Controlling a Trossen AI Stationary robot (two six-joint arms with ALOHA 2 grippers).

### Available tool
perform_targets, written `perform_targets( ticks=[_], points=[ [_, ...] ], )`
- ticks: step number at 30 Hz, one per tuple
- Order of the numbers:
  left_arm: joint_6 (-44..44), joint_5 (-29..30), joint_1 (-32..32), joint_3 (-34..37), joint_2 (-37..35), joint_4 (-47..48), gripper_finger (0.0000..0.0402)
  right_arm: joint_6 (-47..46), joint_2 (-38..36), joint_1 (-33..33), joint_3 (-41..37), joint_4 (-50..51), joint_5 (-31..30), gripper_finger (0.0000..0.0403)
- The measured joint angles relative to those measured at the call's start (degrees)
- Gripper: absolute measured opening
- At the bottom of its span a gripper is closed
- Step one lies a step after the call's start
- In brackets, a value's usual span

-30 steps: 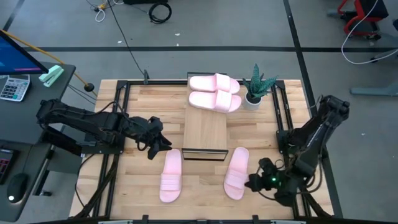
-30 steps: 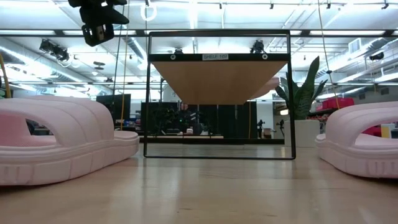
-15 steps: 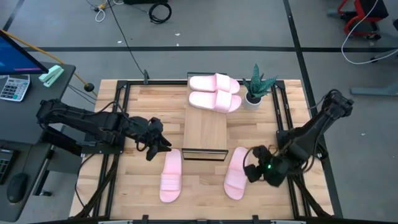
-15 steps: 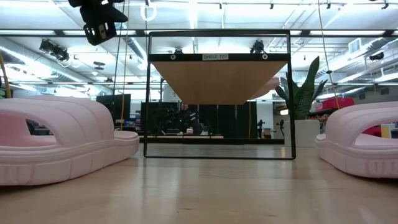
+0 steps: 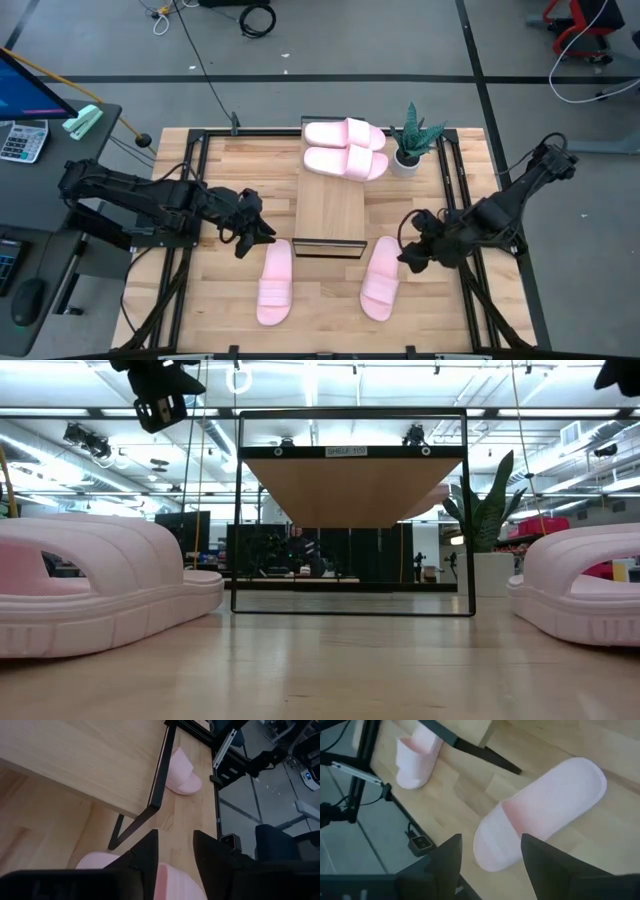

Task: Pick and place slides into the shelf
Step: Put the pink slide on the shelf

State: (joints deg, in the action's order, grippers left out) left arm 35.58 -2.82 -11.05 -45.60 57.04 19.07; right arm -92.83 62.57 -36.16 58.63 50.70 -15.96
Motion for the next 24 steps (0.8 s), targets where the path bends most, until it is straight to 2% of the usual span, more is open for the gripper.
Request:
perform_targets(
  ticks=[6,12,24],
  points=[
    [0.16,0.02,0.00,0.00,-0.02,0.02,0.0130,0.62,1.19,0.00,0.00,0.30,-0.01,0.0210],
    [0.19,0.02,0.00,0.00,-0.02,0.01,0.0137,4.11,3.36,0.02,0.00,0.23,4.41,0.0210],
    [-0.05,0.02,0.00,0.00,-0.02,0.02,0.0131,7.27,7.73,0.04,0.00,-0.97,4.72,0.0210]
  ],
)
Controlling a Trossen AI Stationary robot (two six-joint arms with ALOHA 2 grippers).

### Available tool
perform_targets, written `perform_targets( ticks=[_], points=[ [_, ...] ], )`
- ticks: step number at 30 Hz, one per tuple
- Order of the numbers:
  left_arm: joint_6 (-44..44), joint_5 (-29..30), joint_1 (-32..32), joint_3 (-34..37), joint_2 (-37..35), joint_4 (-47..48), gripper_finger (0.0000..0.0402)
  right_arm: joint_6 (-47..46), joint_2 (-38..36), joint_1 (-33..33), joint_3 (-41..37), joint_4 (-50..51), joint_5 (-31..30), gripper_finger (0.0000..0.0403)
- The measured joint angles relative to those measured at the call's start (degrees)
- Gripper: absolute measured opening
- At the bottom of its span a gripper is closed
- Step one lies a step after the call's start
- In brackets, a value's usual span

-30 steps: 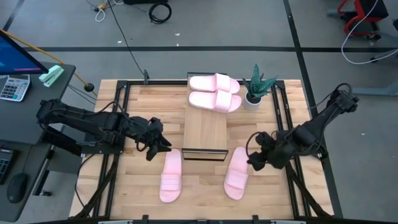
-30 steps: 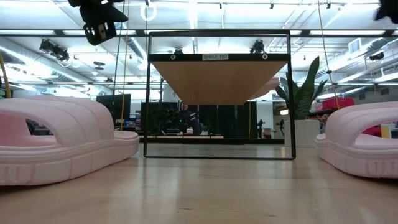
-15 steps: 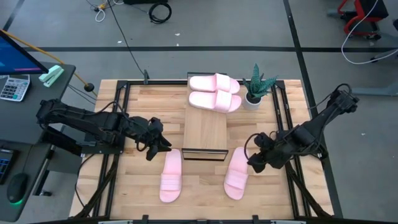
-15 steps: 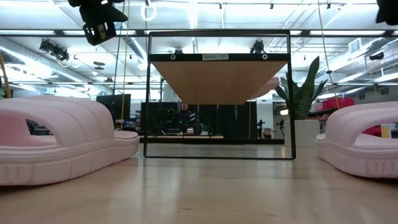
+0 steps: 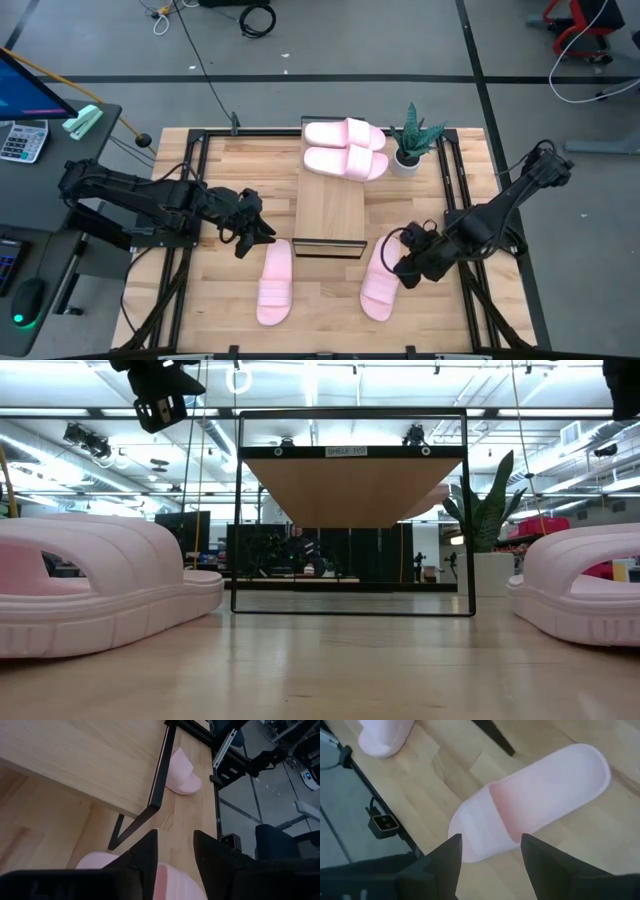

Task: Pick and place slides into the shelf
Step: Put the pink slide on the shelf

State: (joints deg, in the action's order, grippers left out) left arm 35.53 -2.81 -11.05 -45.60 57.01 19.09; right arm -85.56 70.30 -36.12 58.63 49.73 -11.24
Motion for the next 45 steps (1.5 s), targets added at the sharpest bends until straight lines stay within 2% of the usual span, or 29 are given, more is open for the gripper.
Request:
perform_targets(
  ticks=[8,15,26,45],
  points=[
    [0.22,0.00,0.00,0.00,0.00,0.01,0.0136,3.27,0.95,0.00,-0.21,-1.88,2.56,0.0205],
    [0.26,0.00,0.00,0.00,0.00,0.02,0.0128,1.85,0.79,-0.02,-6.95,-13.43,5.94,0.0186],
    [0.27,0.00,0.00,0.00,0.00,0.02,0.0135,1.22,0.75,0.00,-12.84,-19.85,6.91,0.0185],
    [-0.07,0.44,0.00,0.00,0.00,0.04,0.0132,11.20,0.75,6.47,-13.38,-20.26,8.25,0.0185]
  ],
)
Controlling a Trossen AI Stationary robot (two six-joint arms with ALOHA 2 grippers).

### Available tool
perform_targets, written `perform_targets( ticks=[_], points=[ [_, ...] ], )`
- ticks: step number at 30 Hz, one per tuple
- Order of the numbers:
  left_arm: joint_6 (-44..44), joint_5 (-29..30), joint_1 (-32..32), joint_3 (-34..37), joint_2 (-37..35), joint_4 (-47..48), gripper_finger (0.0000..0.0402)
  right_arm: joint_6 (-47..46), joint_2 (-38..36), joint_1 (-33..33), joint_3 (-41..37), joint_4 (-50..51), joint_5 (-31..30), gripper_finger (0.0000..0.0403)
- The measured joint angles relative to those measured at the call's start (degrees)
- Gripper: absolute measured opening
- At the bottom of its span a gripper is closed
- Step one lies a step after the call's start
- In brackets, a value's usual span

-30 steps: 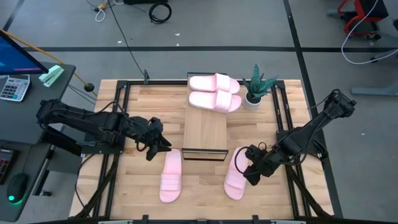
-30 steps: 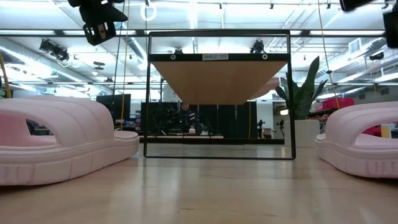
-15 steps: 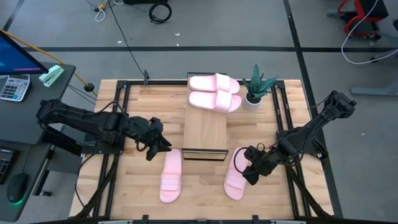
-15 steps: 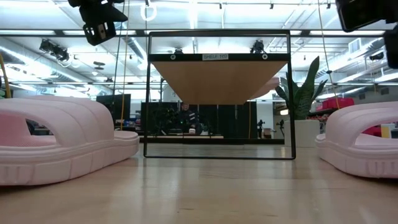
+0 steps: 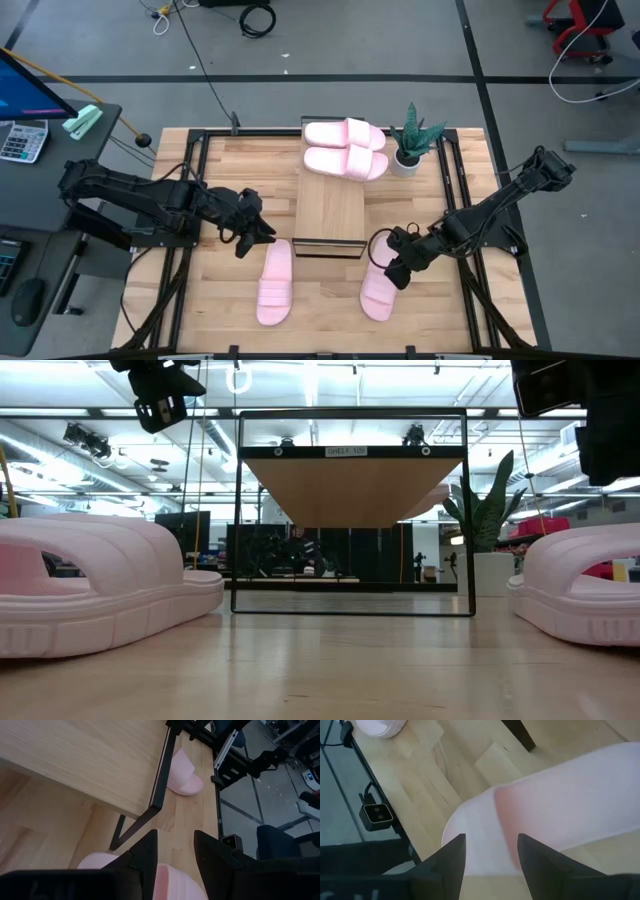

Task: Pick and place slides into the shelf
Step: Put the pink slide on the shelf

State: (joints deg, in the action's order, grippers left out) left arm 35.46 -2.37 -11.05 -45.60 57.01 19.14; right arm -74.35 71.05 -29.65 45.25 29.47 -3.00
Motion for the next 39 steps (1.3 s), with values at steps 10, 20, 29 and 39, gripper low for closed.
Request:
perform_targets(
  ticks=[10,20,29,39],
  points=[
    [-0.11,0.14,0.00,0.00,0.00,-0.02,0.0135,-1.33,0.00,-0.02,-0.02,-0.89,0.01,0.0185],
    [-0.13,0.20,0.00,0.00,0.00,-0.02,0.0129,-1.96,0.00,-0.13,-0.02,-1.08,0.04,0.0186],
    [-0.15,0.20,0.00,0.00,0.00,-0.02,0.0130,4.91,0.74,-0.04,-0.02,-3.41,3.61,0.0185],
    [-0.14,1.29,-0.02,0.00,0.00,0.00,0.0135,14.56,6.46,2.50,-0.02,-5.36,8.46,0.0187]
  ],
)
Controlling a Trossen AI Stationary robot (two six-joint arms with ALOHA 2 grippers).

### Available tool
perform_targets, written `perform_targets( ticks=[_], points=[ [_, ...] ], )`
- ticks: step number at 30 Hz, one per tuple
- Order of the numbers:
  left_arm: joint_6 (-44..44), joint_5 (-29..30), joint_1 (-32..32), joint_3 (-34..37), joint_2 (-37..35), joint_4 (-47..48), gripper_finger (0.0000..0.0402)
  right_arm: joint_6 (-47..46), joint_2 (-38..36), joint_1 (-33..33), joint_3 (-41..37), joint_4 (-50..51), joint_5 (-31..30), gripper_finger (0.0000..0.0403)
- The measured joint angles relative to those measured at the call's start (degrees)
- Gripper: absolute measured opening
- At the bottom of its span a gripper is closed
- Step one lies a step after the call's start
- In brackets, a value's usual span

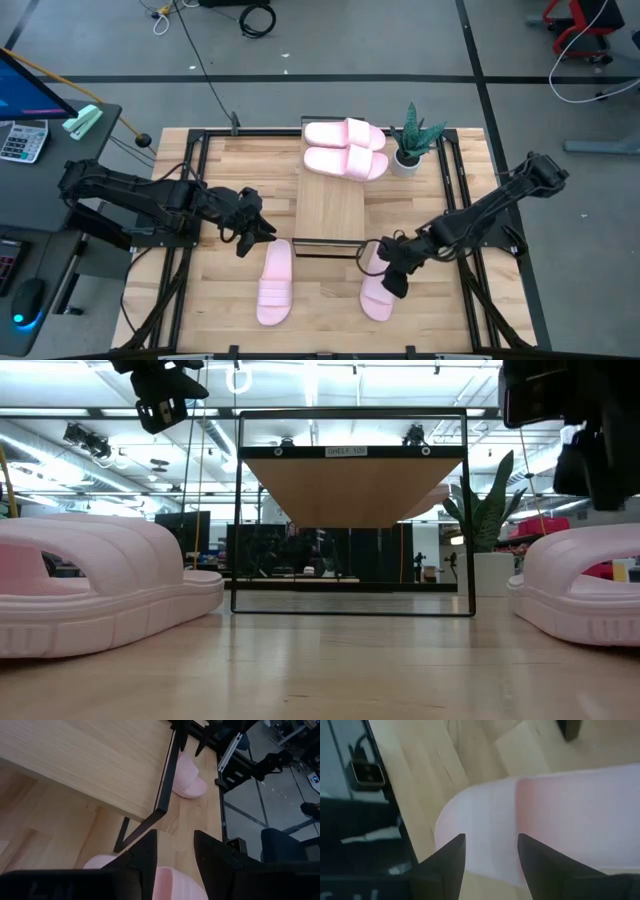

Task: Pick and place slides into the shelf
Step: Put the pink slide on the shelf

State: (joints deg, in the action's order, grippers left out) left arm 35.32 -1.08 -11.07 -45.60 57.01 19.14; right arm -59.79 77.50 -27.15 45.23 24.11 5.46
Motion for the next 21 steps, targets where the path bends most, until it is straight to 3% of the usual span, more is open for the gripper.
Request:
perform_targets(
  ticks=[7,17,21],
  points=[
    [0.17,0.00,0.00,0.00,0.00,0.00,0.0129,6.70,3.60,0.55,0.00,-0.19,1.16,0.0187],
    [0.45,-0.01,0.00,0.00,0.00,-0.01,0.0135,7.74,7.71,0.85,0.00,-3.54,5.07,0.0185],
    [0.45,-0.01,0.00,0.00,0.00,-0.02,0.0130,5.96,8.70,0.85,0.00,-3.62,6.21,0.0140]
  ],
)
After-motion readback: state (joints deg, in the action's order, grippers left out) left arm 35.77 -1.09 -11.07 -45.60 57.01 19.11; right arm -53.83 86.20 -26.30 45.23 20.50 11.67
